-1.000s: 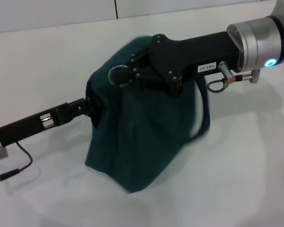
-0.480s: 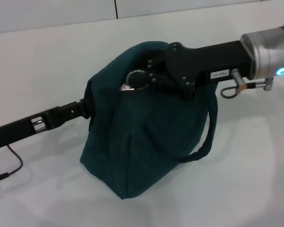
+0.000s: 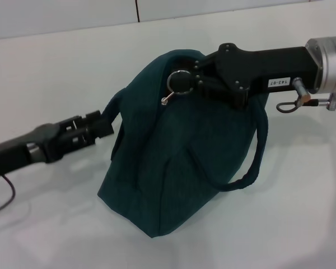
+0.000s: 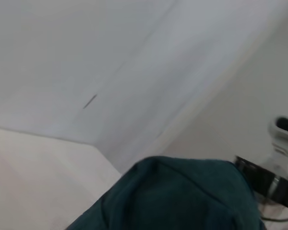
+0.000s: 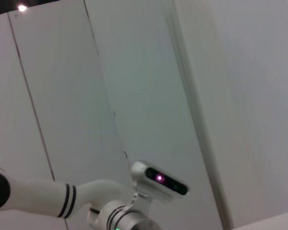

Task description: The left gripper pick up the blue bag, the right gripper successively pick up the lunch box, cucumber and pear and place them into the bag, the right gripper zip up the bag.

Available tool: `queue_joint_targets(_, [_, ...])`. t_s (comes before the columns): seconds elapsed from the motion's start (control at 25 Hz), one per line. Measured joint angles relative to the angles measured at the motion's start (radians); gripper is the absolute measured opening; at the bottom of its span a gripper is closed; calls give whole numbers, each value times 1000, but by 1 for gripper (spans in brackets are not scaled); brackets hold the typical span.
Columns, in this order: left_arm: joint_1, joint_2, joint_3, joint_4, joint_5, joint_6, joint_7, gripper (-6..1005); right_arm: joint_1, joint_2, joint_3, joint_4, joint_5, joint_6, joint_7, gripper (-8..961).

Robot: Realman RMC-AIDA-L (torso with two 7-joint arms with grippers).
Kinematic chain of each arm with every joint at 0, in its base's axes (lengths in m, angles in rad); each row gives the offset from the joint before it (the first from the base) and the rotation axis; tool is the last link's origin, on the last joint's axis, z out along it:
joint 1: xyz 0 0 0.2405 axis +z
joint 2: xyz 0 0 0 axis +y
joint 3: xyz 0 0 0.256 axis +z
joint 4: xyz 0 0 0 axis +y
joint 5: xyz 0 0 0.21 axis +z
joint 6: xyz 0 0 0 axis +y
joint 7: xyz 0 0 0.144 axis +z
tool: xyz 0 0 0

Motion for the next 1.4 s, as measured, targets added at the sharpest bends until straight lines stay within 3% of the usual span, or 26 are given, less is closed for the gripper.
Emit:
queue_joint_targets(0.2, [55, -46, -3, 40, -6, 9, 161, 644, -12, -1, 13, 2, -1, 7, 0, 13])
queue_joint_targets(0.28, [78, -55, 6, 65, -23, 9, 192, 641, -14, -2, 24, 7, -4, 7, 0, 13])
queue_joint_targets(0.44, [101, -54, 32, 77, -62, 8, 198, 635, -15, -4, 27, 15, -5, 12, -4, 13])
queue_joint_targets(0.64, [128, -48, -2, 143, -83, 3, 198, 628, -16, -8, 28, 17, -6, 14, -7, 13])
queue_joint_targets(0.72, [178, -49, -26, 288, -105, 12, 150, 625, -19, -10, 29, 18, -5, 12, -7, 13])
queue_joint_targets(0.84, [220, -51, -12, 413, -118, 12, 93, 621, -21, -10, 29, 18, -5, 11, -7, 13])
queue_joint_targets(1.08, [279, -55, 112, 517, -124, 4, 18, 613, -25, -9, 29, 18, -5, 11, -7, 13])
queue_joint_targets(1.4, [327, -58, 370, 576, -135, -206, -86, 601, -27, -12, 41, 31, -3, 13, -25, 13])
